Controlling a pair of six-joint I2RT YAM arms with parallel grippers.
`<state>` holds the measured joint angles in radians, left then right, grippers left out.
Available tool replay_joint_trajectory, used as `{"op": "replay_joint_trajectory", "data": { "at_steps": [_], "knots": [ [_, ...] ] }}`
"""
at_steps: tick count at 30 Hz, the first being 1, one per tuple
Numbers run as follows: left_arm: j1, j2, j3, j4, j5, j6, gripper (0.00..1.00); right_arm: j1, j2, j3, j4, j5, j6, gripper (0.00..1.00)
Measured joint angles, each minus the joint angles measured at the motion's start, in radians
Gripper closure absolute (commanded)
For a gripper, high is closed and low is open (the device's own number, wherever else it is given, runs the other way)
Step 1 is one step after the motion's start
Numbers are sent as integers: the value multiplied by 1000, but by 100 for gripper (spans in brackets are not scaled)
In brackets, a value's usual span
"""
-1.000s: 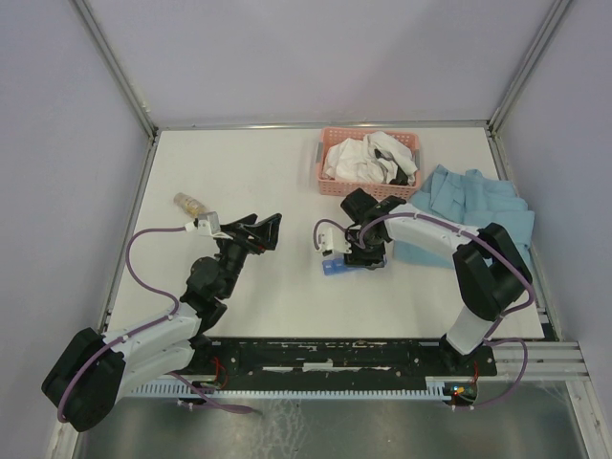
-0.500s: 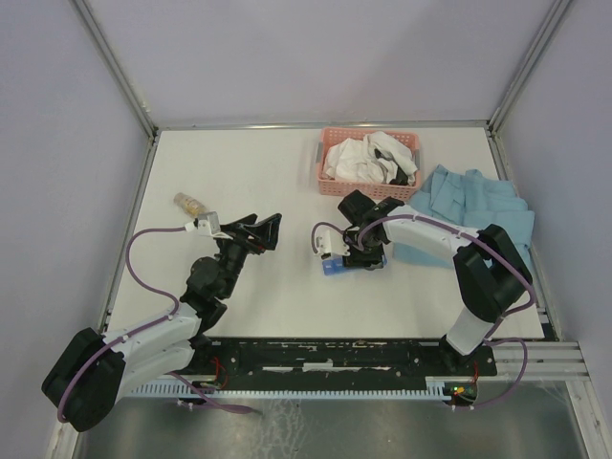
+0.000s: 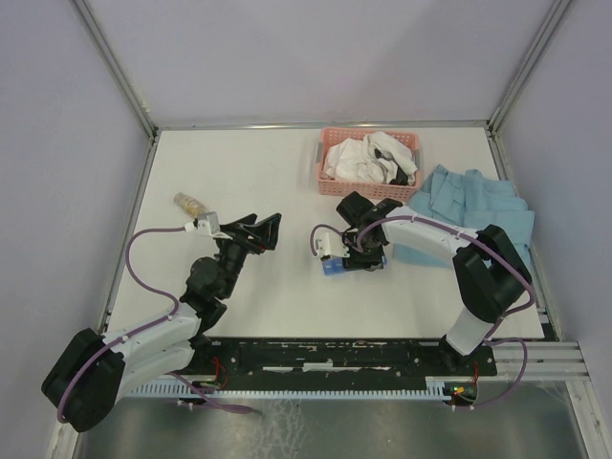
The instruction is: Sort the pills into containers
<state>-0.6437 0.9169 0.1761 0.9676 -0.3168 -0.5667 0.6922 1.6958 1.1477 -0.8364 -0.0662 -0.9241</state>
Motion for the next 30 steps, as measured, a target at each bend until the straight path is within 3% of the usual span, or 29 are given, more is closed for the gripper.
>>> {"op": "replay_joint_trajectory", "data": {
  "at_steps": [30],
  "knots": [
    [0, 0, 0, 0, 0, 0, 1, 15, 20, 3, -19, 26, 4, 99]
  ]
}}
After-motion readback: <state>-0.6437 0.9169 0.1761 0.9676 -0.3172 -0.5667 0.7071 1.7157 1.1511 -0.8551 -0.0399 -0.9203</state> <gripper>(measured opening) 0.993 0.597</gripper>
